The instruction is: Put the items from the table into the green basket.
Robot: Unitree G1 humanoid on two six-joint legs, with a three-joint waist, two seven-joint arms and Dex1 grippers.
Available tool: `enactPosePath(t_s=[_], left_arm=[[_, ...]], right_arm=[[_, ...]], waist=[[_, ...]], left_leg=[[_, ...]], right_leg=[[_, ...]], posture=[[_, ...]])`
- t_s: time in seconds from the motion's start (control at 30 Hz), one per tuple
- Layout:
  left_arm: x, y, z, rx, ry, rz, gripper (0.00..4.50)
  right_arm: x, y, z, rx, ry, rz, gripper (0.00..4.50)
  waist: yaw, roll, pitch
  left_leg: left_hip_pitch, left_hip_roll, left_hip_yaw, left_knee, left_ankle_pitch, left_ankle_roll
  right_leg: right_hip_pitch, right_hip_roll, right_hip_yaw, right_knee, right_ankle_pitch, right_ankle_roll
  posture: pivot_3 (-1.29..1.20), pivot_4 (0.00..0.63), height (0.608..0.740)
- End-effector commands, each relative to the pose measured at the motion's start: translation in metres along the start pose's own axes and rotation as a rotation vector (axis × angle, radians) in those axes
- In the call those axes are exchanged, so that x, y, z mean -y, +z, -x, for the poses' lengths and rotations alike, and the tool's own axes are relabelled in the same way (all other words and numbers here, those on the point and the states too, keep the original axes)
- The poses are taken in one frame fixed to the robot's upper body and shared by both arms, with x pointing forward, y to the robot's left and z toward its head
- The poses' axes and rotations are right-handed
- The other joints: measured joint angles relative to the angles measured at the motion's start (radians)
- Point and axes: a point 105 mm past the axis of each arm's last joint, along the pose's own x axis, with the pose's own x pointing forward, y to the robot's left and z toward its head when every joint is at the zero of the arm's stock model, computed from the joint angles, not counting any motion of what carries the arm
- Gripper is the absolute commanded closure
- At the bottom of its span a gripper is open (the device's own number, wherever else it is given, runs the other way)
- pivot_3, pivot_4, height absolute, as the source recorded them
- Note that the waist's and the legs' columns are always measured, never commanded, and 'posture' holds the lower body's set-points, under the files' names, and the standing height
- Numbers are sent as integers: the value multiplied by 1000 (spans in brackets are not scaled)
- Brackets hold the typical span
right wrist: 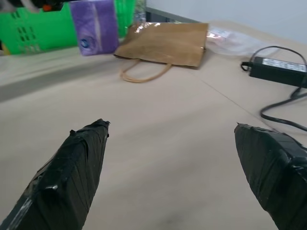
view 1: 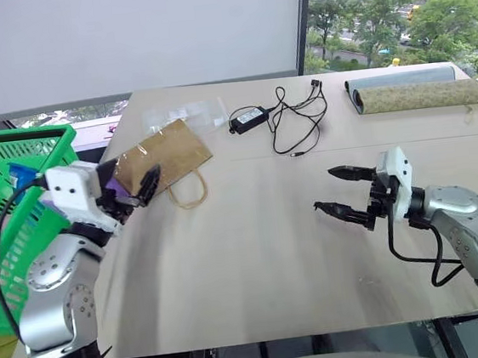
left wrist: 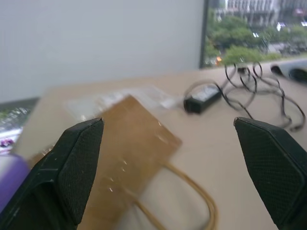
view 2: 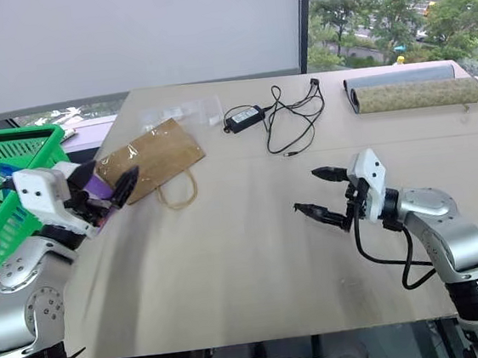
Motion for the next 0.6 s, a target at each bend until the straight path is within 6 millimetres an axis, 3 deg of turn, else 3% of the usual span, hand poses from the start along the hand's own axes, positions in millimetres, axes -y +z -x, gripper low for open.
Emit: enactPosePath(t_s=[0.03,0.23,0.6], left_arm=[[-14,19,13,24,78,-66,24],[-48,15,19,-63,236,-264,24],[-69,-48,3,-341,179,-392,24]], right_arm=[[-16,33,-4,89,91,45,0],[-22,60,-21,164,139,60,0],[-45,68,-36,109,262,49,0]], waist=[[-2,0,0],[0,1,2],[4,3,4]], left_leg=[[0,0,0,0,0,0],[7,-1,-1,0,0,0],[4,0,-2,-1,0,0]], right_leg=[[0,0,0,0,0,0],[7,2,-2,-1,0,0],[7,0,-4,-6,0,0]], posture=[[-40,33,740],[-31,43,740],[-65,37,740]])
